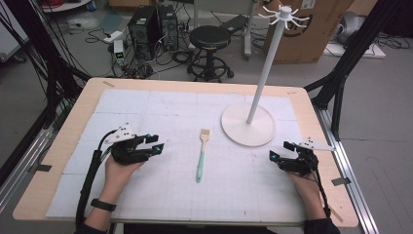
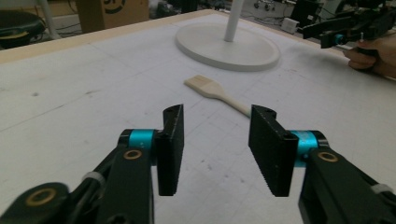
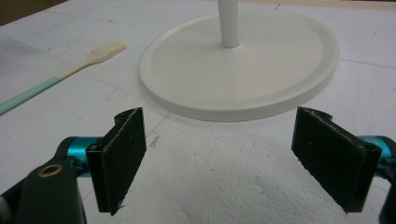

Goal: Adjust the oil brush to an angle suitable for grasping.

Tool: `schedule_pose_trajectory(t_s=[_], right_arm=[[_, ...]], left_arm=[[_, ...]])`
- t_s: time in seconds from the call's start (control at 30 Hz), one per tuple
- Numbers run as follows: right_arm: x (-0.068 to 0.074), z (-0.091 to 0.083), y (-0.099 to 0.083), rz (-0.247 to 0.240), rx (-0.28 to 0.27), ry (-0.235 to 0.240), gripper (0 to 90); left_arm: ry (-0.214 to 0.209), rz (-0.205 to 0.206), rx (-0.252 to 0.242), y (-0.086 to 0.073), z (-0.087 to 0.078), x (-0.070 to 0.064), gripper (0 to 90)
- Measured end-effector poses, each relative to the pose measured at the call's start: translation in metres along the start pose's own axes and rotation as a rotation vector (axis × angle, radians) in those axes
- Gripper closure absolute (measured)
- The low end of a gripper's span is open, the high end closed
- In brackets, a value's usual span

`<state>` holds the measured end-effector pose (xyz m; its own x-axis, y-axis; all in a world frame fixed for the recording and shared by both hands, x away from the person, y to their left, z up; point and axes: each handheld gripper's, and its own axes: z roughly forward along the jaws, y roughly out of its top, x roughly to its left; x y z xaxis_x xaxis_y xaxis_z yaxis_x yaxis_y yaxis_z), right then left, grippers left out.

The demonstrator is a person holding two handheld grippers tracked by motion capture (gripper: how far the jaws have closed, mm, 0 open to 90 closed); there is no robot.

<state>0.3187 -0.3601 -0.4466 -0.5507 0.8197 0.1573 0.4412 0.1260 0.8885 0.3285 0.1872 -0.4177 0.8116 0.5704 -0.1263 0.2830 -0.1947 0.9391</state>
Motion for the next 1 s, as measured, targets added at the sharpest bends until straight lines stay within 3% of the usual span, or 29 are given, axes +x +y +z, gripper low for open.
schedule_pose_trajectory(t_s=[0.23, 0.37, 0.57, 0.7, 0.9, 1.0], right_arm=[[0.0, 0.0, 0.0, 0.003, 0.0, 0.001, 17.1], [-0.001, 0.0, 0.0, 0.0, -0.002, 0.001, 17.1], [0.0, 0.0, 0.0, 0.004, 0.001, 0.003, 17.1], [0.0, 0.0, 0.0, 0.006, 0.0, 0.004, 17.1], [-0.001, 0.0, 0.0, 0.006, 0.0, 0.004, 17.1], [-0.001, 0.0, 0.0, 0.005, -0.002, 0.004, 17.1]], left_arm=[[-0.086, 0.042, 0.022, 0.009, 0.035, -0.03, 77.3], [-0.105, 0.05, 0.04, 0.01, 0.05, -0.04, 85.9], [-0.181, 0.084, 0.096, 0.009, 0.075, -0.059, 89.7], [-0.204, 0.099, 0.139, 0.006, 0.085, -0.065, 89.7], [-0.207, 0.141, 0.244, 0.001, 0.086, -0.068, 89.7], [-0.206, 0.147, 0.254, 0.001, 0.085, -0.068, 89.7]])
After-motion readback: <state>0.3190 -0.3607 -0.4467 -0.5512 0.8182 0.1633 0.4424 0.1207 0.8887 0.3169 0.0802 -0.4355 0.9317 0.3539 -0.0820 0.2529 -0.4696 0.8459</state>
